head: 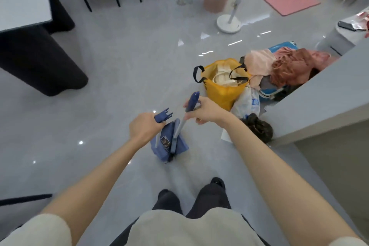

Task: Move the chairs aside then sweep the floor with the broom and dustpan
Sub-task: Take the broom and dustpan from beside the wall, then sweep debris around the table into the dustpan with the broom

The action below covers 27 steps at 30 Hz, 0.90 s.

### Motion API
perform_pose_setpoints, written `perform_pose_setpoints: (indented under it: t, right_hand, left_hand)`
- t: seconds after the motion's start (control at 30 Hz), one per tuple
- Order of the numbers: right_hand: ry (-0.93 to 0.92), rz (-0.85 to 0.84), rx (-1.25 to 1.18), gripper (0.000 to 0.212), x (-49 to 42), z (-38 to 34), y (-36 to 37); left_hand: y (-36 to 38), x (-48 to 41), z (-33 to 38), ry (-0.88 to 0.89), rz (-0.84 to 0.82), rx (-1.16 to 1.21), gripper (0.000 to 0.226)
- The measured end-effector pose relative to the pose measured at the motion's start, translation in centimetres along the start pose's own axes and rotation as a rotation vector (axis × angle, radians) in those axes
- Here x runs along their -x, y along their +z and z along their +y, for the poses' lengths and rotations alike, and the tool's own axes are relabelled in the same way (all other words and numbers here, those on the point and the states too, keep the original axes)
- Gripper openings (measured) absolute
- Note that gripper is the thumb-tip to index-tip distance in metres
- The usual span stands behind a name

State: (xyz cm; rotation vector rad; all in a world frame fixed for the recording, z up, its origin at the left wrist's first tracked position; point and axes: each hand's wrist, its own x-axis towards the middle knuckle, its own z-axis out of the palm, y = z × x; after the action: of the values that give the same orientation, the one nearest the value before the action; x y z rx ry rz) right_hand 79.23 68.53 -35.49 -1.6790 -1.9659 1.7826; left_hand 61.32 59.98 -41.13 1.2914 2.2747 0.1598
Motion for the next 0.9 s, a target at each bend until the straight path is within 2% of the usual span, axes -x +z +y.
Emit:
perform_pose_setpoints:
  t: [0.07, 0.13, 0.23, 0.33, 0.4, 0.5, 0.53, 0.67, 0.9]
  right_hand:
    - [0.109, -0.208, -0.187, 0.028, -2.3, -1.5, 1.6]
    - [0.241, -0.329, -0.441, 0.03, -4.6, -2.7, 3.0]
    - [0.412, -0.371, -0.787, 0.021, -7.6, -4.6, 3.9]
    - [0.467, -0.337, -1.067, 0.019, -11.1, -7.2, 3.5]
    - [0.493, -0.355, -1.074, 0.022, -14.0, -10.1, 3.3]
    - [0.523, -0.41, -1.063, 0.008, -19.2, -14.5, 2.8]
    - [0.522, -0.423, -1.035, 0.01, -21.1, -15.8, 2.3]
    - [0.495, -0.435, -0.827, 0.024, -28.2, -20.2, -1.1]
    - [0.344, -0.521, -0.523, 0.028, -38.5, -30.0, -9.3]
  left_hand:
    - [-1.8, -1.0, -2.8, -0.053, 0.03, 0.016, 0.038]
    - [-3.3, -2.1, -5.2, -0.102, 0.07, 0.039, 0.042]
    - [-4.9, -4.1, -8.1, -0.16, 0.134, 0.071, 0.042]
    - [-6.2, -6.6, -9.9, -0.21, 0.191, 0.096, 0.038]
    - [-7.1, -9.0, -10.9, -0.264, 0.224, 0.12, 0.036]
    - [-8.3, -14.0, -11.7, -0.34, 0.265, 0.154, 0.035]
    - [-8.8, -15.8, -11.6, -0.355, 0.279, 0.176, 0.035]
    - [-11.0, -22.5, -10.7, -0.386, 0.34, 0.196, 0.034]
    - [-17.2, -35.2, -7.2, -0.446, 0.423, 0.148, 0.035]
